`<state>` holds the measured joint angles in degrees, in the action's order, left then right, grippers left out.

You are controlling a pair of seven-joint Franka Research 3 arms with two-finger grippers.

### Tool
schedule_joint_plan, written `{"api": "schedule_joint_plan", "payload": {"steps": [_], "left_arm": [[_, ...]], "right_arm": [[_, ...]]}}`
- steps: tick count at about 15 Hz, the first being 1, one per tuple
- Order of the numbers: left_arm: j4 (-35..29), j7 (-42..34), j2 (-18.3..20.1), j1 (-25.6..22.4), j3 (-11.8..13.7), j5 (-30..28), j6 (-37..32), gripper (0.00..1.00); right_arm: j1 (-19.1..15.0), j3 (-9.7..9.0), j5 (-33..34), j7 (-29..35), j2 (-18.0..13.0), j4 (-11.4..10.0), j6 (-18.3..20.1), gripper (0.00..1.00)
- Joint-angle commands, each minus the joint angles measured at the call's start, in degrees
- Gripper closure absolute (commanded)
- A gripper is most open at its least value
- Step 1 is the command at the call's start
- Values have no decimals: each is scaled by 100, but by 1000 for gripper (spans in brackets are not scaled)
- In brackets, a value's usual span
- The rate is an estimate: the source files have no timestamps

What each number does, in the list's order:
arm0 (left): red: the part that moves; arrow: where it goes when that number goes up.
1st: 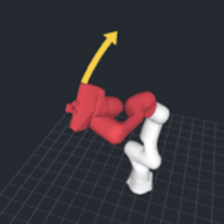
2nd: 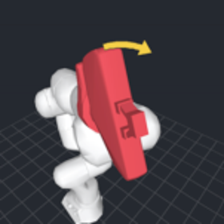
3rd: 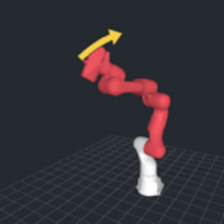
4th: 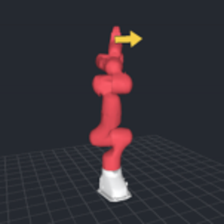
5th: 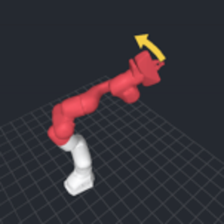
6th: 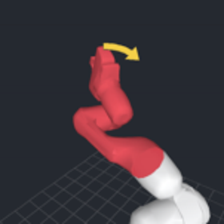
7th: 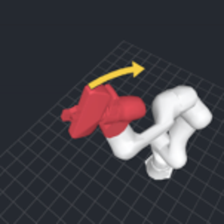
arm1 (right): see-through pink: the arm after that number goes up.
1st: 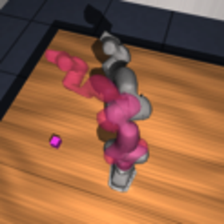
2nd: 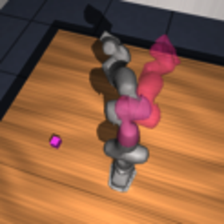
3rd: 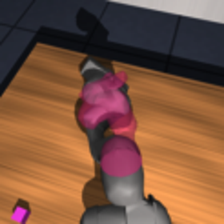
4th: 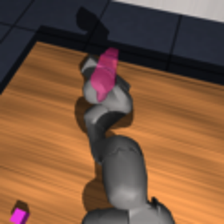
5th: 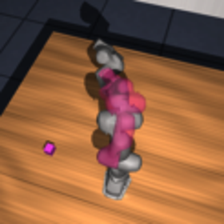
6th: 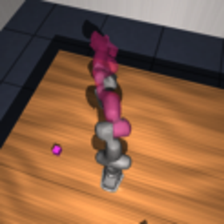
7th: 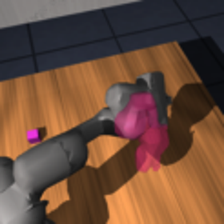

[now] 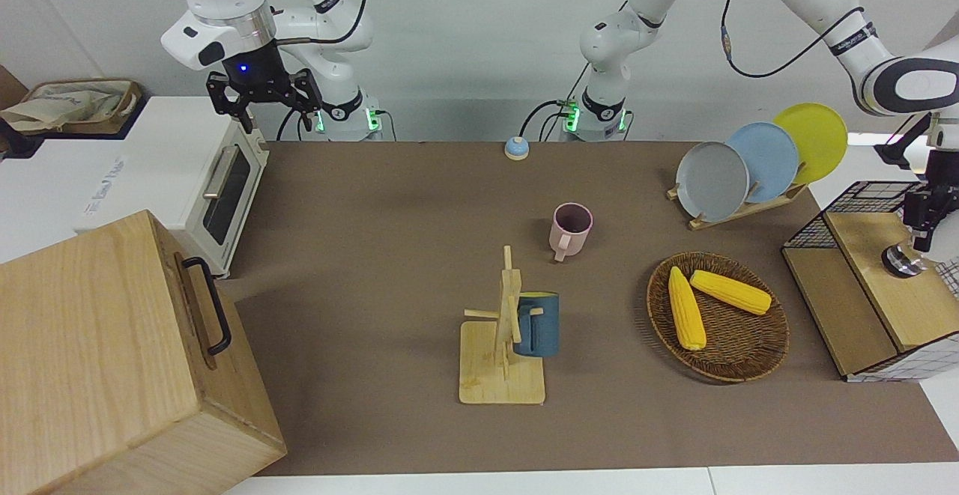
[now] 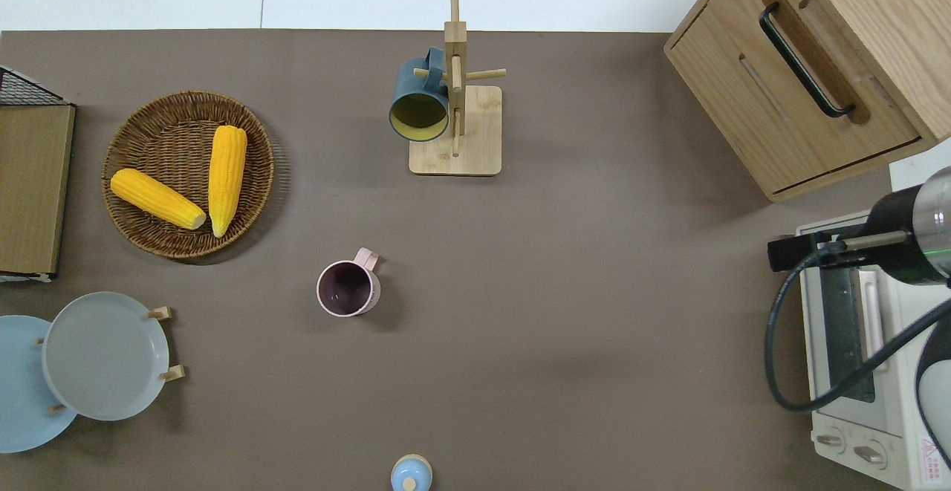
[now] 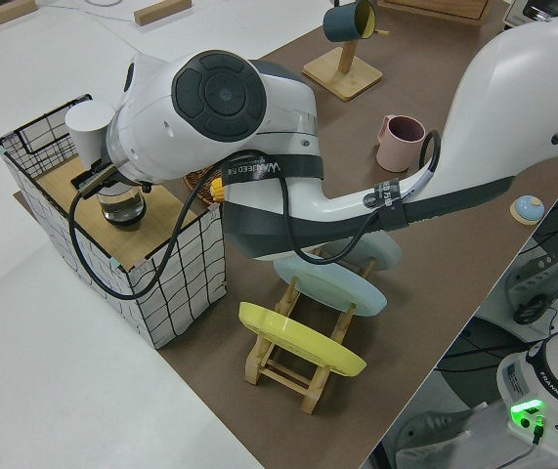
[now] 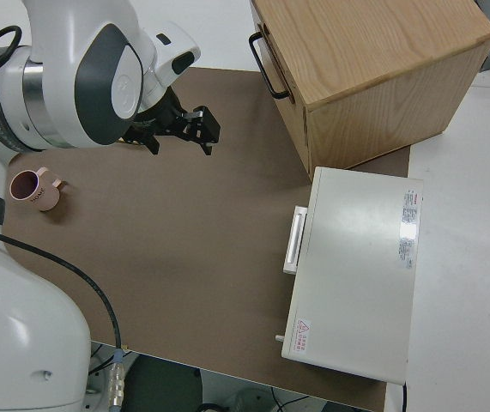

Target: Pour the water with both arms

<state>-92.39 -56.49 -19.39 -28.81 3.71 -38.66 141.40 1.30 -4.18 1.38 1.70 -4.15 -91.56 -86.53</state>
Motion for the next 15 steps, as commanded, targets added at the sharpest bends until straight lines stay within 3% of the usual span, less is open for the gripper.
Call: {"api": "schedule_joint_plan", "payload": {"steps": [1,8,15], "left_arm": [[2,-169,76,42,7,-177,159,4],[-7,260,119,59,42,-20,45,2],[300,2159,400,208,77,2308,-1446,2]], "right_arm": [[-24,-4,-67,-65,28,50,-13,9],[-25,-4,-67,-65,28,50,-13,9],[-16,-4,-67,-65,28,50,-13,9]]}}
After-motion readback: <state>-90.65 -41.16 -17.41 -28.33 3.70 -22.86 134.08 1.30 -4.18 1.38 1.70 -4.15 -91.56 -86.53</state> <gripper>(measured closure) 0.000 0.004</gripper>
